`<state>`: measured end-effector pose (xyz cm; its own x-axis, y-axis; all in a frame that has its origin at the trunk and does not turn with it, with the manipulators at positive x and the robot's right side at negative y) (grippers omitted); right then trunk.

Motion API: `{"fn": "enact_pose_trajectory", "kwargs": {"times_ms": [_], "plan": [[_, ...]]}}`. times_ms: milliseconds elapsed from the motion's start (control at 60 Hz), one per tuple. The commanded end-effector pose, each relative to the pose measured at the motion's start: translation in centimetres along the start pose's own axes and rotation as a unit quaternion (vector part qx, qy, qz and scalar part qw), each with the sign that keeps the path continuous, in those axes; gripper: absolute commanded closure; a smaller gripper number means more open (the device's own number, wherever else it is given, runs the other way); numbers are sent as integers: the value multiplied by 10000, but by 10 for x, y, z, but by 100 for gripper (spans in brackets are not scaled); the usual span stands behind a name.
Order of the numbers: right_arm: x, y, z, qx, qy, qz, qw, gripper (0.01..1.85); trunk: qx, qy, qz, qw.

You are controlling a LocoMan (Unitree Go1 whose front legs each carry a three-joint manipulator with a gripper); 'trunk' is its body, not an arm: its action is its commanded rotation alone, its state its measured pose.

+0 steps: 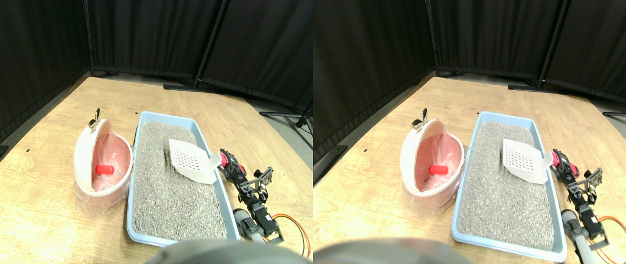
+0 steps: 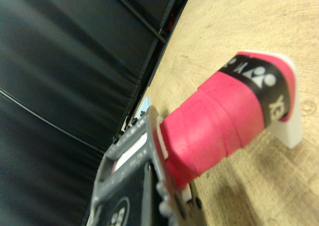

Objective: Scoop (unimanual)

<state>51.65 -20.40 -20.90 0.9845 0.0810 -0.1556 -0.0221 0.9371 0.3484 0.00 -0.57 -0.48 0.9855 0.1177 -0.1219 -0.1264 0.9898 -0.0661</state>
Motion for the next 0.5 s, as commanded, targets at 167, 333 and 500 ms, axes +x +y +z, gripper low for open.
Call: {"fn": "enact_pose_trajectory", "kwargs": {"times_ms": [167,333,500], "plan": [[-14,-19,-19,-19,847,-409,9956,177,-103,11,-47,9999],[-24,-23,-26,143,1223,-456,9913,130,-86,21,-92,9999],[-32,-21,-30,336,1518,-294,9874,57,-64,42,-136,9999]]}}
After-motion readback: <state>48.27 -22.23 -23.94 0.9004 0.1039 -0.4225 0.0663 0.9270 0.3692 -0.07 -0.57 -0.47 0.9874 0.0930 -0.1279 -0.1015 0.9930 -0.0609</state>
